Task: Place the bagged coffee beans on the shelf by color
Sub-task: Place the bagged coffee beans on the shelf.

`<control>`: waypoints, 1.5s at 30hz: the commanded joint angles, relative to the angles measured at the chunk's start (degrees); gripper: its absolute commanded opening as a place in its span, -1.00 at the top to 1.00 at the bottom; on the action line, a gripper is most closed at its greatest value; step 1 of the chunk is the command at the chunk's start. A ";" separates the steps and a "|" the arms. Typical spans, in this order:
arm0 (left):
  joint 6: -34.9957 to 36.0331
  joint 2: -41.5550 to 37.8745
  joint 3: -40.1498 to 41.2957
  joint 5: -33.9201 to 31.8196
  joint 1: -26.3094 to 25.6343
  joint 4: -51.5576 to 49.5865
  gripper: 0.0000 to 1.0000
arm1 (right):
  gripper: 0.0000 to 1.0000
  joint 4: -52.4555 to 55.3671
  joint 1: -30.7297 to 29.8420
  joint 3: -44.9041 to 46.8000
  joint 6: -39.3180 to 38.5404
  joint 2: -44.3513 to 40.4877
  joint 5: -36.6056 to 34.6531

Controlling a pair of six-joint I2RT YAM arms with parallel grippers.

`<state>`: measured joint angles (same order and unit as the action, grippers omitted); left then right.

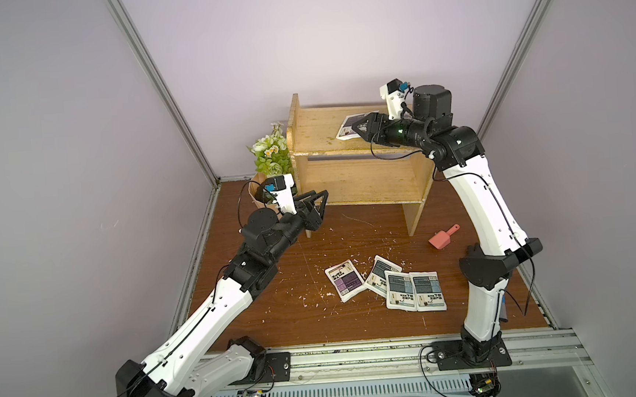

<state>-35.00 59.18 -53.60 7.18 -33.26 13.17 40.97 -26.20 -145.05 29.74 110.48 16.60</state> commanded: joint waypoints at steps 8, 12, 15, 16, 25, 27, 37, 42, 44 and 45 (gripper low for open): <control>-0.87 1.50 0.85 2.38 0.38 4.38 0.05 | -0.23 12.31 0.28 0.15 -3.55 -6.23 -0.27; -1.22 2.32 1.34 2.86 0.38 6.04 0.05 | -0.24 13.47 0.53 5.10 -4.34 -9.46 -1.35; -1.31 3.19 1.35 3.17 0.34 6.84 0.05 | -0.24 14.34 0.52 8.16 -4.86 -11.45 -2.13; -1.37 3.52 1.33 3.21 0.31 7.25 0.05 | -0.24 14.73 0.53 9.02 -5.02 -12.19 -2.51; 0.58 5.46 -0.46 1.92 0.38 6.22 0.05 | 0.72 1.77 -3.31 13.79 -5.23 -18.98 6.56; 1.03 5.99 -1.03 1.87 0.38 5.58 0.05 | 0.84 -1.81 -6.14 13.16 -5.80 -17.88 6.09; 1.43 6.43 -1.44 1.61 0.37 5.64 0.05 | 0.93 -7.46 -11.75 -0.40 -13.51 -0.42 -5.12; 1.47 5.86 -0.81 0.61 0.34 4.94 0.05 | 0.97 -10.06 -16.02 -1.62 -22.35 3.09 -17.83; 1.55 5.52 -0.30 0.41 0.38 5.02 0.05 | 0.98 -10.25 -17.66 -1.91 -25.92 3.79 -22.61; 1.52 5.41 -0.15 0.25 0.45 4.99 0.05 | 0.98 -10.30 -18.23 -1.95 -26.90 4.02 -24.76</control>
<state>-34.68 65.73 -53.41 8.40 -33.26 17.85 32.12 -41.87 -145.01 10.20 115.98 1.67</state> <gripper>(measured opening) 0.475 0.051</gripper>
